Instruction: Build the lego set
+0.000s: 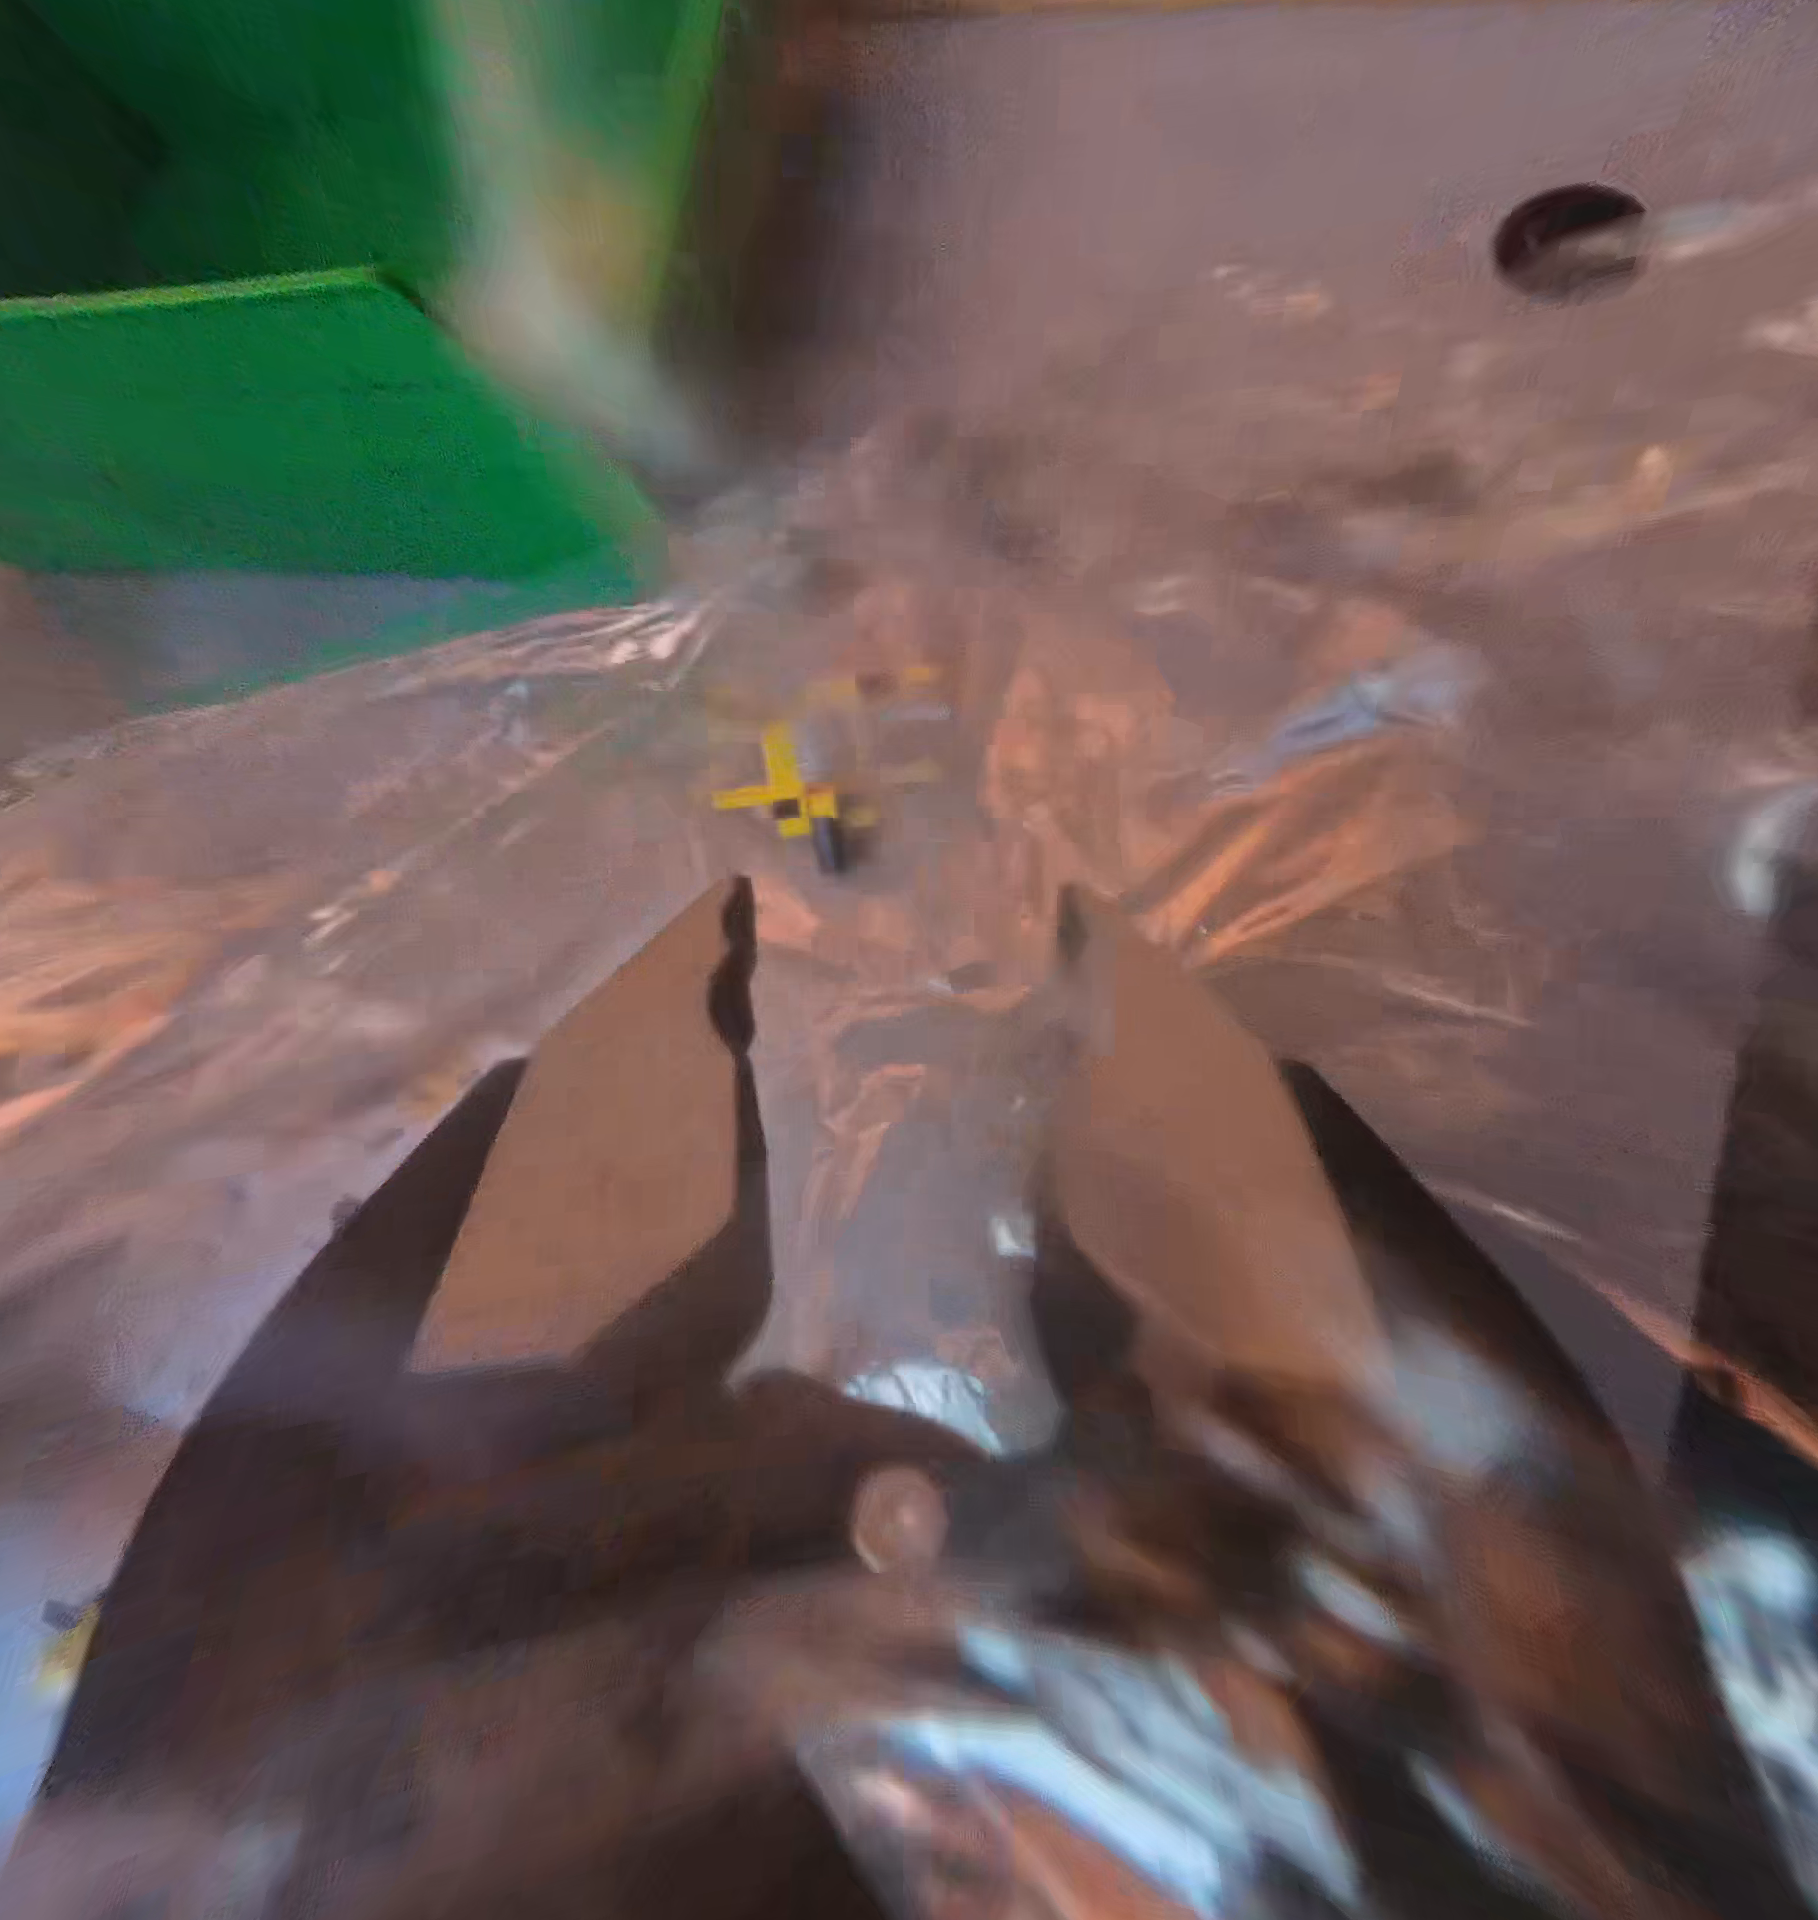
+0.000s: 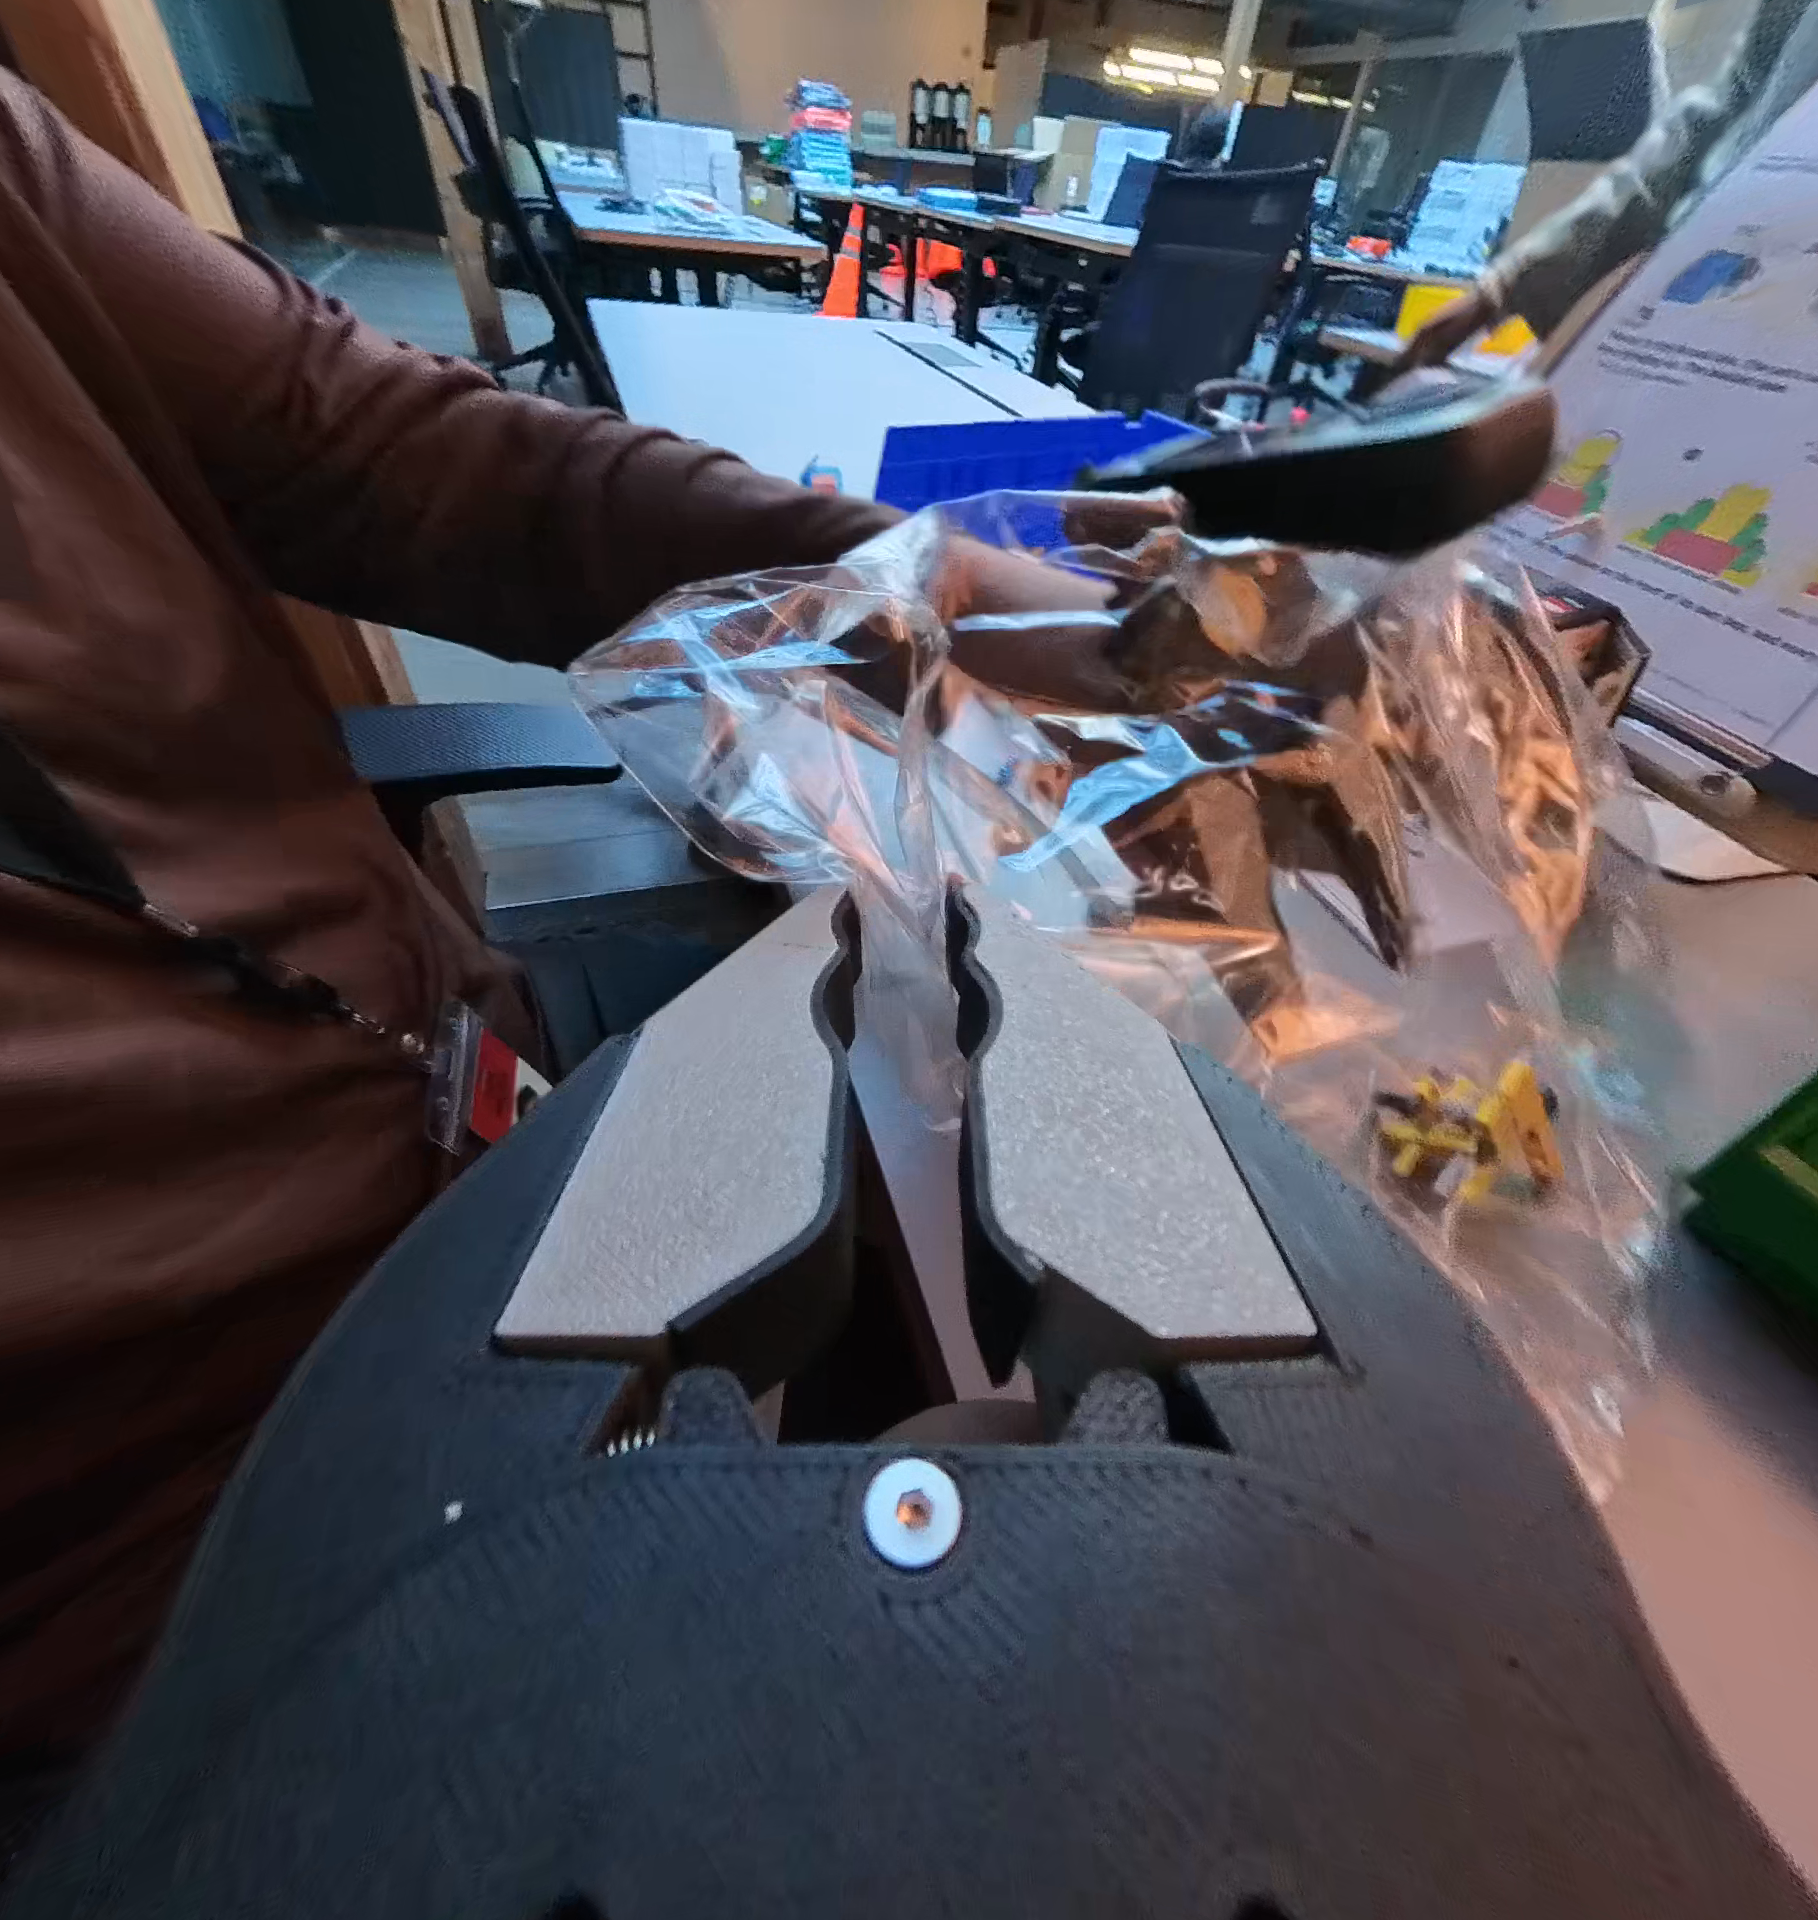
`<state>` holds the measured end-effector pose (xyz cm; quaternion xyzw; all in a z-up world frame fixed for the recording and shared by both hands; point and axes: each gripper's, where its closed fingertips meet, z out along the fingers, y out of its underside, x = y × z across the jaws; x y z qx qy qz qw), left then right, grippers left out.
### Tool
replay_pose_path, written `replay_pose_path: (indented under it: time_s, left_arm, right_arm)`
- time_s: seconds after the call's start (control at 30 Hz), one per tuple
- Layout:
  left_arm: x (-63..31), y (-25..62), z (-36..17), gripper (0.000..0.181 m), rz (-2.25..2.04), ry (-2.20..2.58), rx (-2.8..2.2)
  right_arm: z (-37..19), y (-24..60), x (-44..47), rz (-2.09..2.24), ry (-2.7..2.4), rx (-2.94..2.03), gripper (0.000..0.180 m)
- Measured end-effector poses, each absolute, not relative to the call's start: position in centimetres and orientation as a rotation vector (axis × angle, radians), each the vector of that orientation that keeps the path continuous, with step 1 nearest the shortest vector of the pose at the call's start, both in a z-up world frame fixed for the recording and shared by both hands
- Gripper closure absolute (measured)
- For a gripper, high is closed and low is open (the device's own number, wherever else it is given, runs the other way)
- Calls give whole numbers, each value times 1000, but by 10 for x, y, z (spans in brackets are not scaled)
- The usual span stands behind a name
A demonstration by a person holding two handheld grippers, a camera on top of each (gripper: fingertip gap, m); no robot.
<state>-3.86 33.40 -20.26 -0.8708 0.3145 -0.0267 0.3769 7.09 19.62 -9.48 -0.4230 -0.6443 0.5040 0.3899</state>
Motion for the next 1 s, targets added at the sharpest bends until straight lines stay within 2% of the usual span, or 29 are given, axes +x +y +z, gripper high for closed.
replay_pose_path:
  time_s: [0.23,0.43,0.47,0.53,0.6,0.77,0.93,1.0]
  left_arm:
    - [-20,356,-234,112,-140,749,-2211]
    - [-20,351,-237,118,-113,773,-2156]
    - [-19,352,-235,119,-111,764,-2154]
    - [-15,355,-232,121,-118,752,-2145]
    - [-17,362,-234,121,-77,731,-2172]
    - [-13,384,-233,114,-83,671,-2208]
    - [-8,410,-240,109,-127,582,-2245]
    - [-8,417,-248,107,-121,578,-2272]
  right_arm:
    - [-114,186,73,1373,-1732,-1053,164]
    - [-97,227,106,1533,-1485,-1128,123]
    - [-98,245,108,1519,-1401,-1184,123]
    - [-120,299,104,1385,-1193,-1436,134]
    - [-153,329,101,1289,-1124,-1635,122]
    - [-195,331,89,1195,-1215,-1743,121]
    - [-224,315,82,1137,-1389,-1799,140]
    - [-231,312,81,1113,-1424,-1818,139]
